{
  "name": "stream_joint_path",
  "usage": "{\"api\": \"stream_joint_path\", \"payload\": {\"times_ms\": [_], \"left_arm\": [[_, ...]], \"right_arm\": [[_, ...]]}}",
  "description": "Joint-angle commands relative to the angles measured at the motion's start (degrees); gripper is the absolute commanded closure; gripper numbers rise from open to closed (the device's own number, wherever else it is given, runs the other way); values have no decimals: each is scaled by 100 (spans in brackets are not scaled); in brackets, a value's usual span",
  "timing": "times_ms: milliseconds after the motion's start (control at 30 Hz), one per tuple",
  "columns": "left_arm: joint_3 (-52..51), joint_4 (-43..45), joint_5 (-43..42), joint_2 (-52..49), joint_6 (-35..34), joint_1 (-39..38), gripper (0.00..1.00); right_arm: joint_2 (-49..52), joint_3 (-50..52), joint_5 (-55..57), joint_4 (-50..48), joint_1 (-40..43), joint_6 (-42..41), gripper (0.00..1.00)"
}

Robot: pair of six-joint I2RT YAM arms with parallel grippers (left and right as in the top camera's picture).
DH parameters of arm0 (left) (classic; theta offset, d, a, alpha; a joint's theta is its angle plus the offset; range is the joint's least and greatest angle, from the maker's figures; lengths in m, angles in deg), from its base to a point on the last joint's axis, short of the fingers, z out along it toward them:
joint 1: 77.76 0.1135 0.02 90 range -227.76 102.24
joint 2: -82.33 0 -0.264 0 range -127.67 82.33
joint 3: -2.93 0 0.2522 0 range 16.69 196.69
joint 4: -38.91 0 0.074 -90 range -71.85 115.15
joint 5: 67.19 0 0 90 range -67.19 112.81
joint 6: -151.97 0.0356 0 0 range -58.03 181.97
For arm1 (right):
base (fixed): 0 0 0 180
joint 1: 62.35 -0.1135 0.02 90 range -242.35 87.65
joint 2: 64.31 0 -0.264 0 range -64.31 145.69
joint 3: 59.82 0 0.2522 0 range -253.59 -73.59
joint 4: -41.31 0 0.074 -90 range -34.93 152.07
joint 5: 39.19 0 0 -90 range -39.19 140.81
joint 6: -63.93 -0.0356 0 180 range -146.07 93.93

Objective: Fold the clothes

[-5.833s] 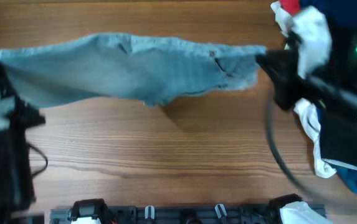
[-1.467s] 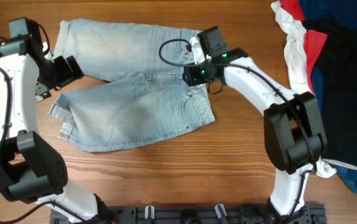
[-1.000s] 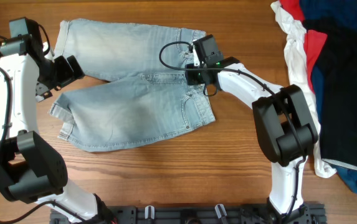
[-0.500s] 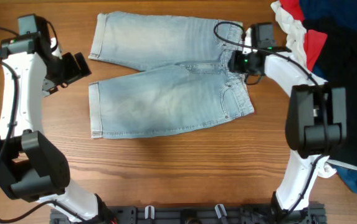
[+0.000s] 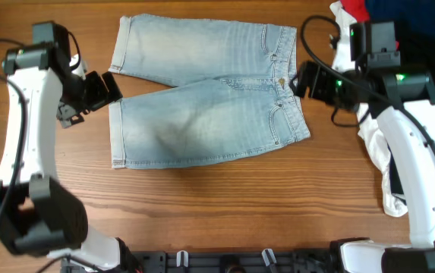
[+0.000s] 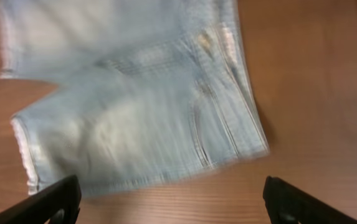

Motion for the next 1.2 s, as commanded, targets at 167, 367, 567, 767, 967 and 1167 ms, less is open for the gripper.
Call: {"api": "stream_joint_path", "payload": {"times_ms": [167,367,567,767,967,1167], "left_arm": [[-3198,1082,-142,1945,-4411,-175,0],[-4599,2247,-245,1923,-5243,-175,3],[-4996,2787,382,1917,-6039,-175,13],[-5217,3615,857,1792,-6033,-175,25],[-5217,4190,798,605,-5949,-175,37],[-5217,4677,632,-131,-5949,-175,64]], "right_arm": [[-136,466,817,946,-7,-2597,0],[-9,1714,723,-26,-9,-2863,3],[2,1996,734,-442,-9,-2839,3],[2,1996,730,-455,-9,-2841,3],[2,2000,732,-433,-9,-2828,3],[2,2000,732,-393,-9,-2691,4]]}}
